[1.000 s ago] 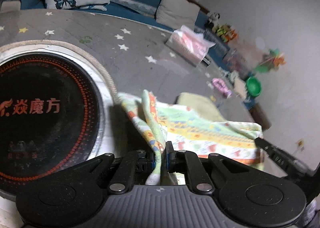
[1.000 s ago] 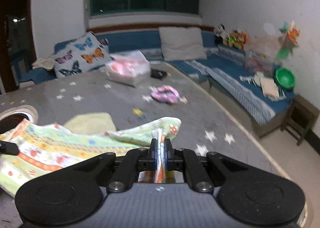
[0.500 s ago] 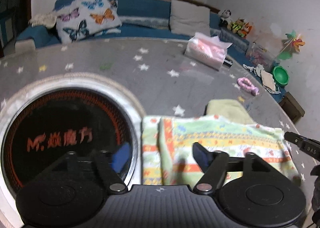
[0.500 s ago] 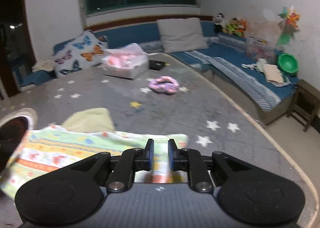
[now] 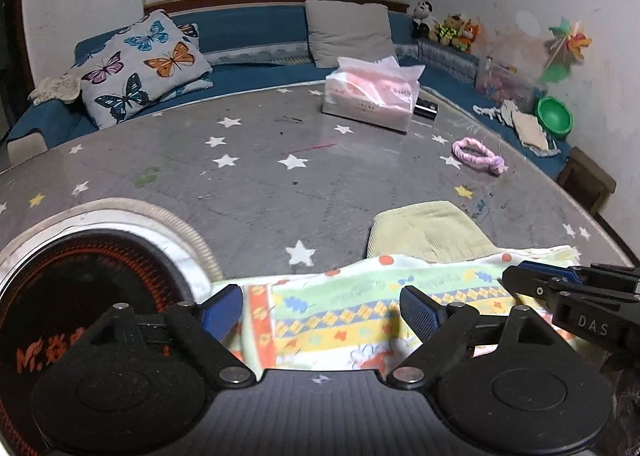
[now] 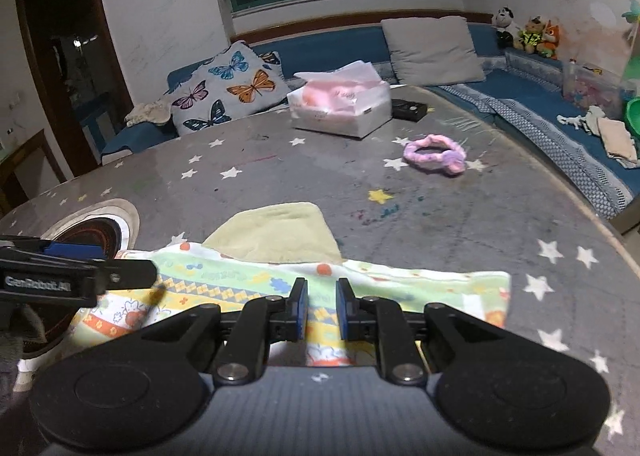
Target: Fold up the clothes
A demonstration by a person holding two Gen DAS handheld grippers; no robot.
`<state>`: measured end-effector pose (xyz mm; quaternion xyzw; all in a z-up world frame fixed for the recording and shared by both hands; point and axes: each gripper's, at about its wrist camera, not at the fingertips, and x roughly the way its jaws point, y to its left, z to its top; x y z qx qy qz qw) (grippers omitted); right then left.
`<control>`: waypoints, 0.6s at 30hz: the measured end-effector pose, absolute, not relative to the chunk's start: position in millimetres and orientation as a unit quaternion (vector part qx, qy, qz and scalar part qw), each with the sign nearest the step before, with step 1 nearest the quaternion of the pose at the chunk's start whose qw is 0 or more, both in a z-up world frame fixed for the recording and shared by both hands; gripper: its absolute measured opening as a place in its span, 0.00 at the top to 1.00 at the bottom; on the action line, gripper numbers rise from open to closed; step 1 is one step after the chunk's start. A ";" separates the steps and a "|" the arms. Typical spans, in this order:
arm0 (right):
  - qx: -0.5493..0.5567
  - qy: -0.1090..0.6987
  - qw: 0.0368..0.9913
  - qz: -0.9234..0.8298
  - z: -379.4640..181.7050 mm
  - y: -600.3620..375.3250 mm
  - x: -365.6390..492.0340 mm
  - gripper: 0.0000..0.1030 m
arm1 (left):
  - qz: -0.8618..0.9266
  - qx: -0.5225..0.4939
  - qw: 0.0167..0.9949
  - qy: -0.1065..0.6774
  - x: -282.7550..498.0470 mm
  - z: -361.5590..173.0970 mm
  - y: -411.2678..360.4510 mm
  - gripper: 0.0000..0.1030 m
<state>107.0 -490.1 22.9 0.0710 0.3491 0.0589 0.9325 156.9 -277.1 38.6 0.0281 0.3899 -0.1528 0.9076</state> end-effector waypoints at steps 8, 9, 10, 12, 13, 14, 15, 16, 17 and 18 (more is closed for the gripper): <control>0.057 0.353 0.932 0.066 16.1 -486.8 119.5 0.86 | -0.143 0.044 0.904 0.400 174.6 20.0 -285.2 0.14; 0.053 0.353 0.932 0.067 16.0 -486.4 120.4 0.86 | -0.144 0.045 0.904 0.399 175.2 19.9 -285.8 0.14; 0.050 0.354 0.931 0.069 16.6 -486.2 121.0 0.86 | -0.144 0.043 0.904 0.400 176.2 20.2 -285.5 0.14; 0.046 0.354 0.931 0.074 20.5 -485.6 118.7 0.85 | -0.144 0.038 0.906 0.397 173.8 22.4 -283.5 0.14; 0.045 0.354 0.931 0.077 22.8 -485.2 117.1 0.85 | -0.144 0.036 0.907 0.394 171.1 23.9 -282.0 0.15; 0.041 0.353 0.931 0.082 25.2 -483.8 114.9 0.85 | -0.144 0.033 0.908 0.392 168.4 25.5 -280.5 0.15; 0.036 0.353 0.931 0.088 27.7 -481.6 112.2 0.85 | -0.144 0.031 0.909 0.389 165.8 27.0 -279.0 0.15; 0.032 0.353 0.930 0.095 29.6 -479.0 108.9 0.85 | -0.144 0.029 0.911 0.386 163.1 28.6 -277.5 0.15; 0.028 0.353 0.930 0.102 31.1 -476.1 105.4 0.85 | -0.144 0.027 0.912 0.384 160.4 30.2 -276.0 0.15; 0.025 0.353 0.929 0.109 32.6 -473.2 101.8 0.85 | -0.144 0.024 0.913 0.381 157.8 31.7 -274.6 0.15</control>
